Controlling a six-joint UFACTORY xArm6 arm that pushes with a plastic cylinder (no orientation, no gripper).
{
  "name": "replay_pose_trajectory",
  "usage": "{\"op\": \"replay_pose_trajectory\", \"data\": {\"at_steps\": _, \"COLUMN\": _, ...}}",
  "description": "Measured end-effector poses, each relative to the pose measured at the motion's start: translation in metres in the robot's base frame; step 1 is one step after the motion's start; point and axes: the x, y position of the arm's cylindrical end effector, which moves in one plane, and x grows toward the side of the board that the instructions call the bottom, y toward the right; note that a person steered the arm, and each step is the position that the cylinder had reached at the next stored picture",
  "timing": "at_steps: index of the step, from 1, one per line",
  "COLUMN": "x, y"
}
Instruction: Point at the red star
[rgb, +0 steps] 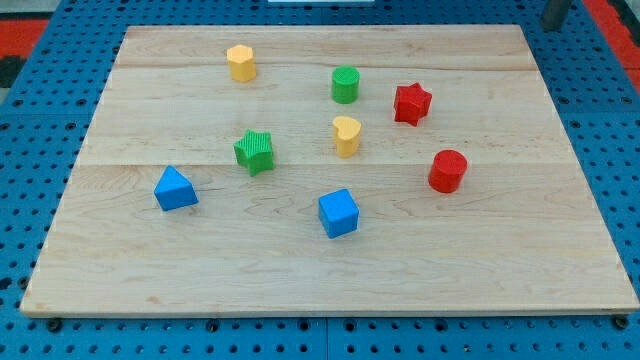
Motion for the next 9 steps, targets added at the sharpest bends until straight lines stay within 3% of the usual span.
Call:
{"op": "replay_pose_trajectory", "data": {"at_steps": 3, "x": 0.039, "y": -0.014}}
{"op": "replay_pose_trajectory", "data": {"at_steps": 5, "x": 0.04, "y": -0.014}}
{"op": "replay_pose_trajectory", "data": {"at_steps": 6, "x": 0.055, "y": -0.041}}
{"op": "replay_pose_trajectory", "data": {"at_steps": 7, "x": 0.107, "y": -0.109}}
{"op": "replay_pose_trajectory", "data": {"at_steps": 9, "x": 0.131, "y": -0.163}}
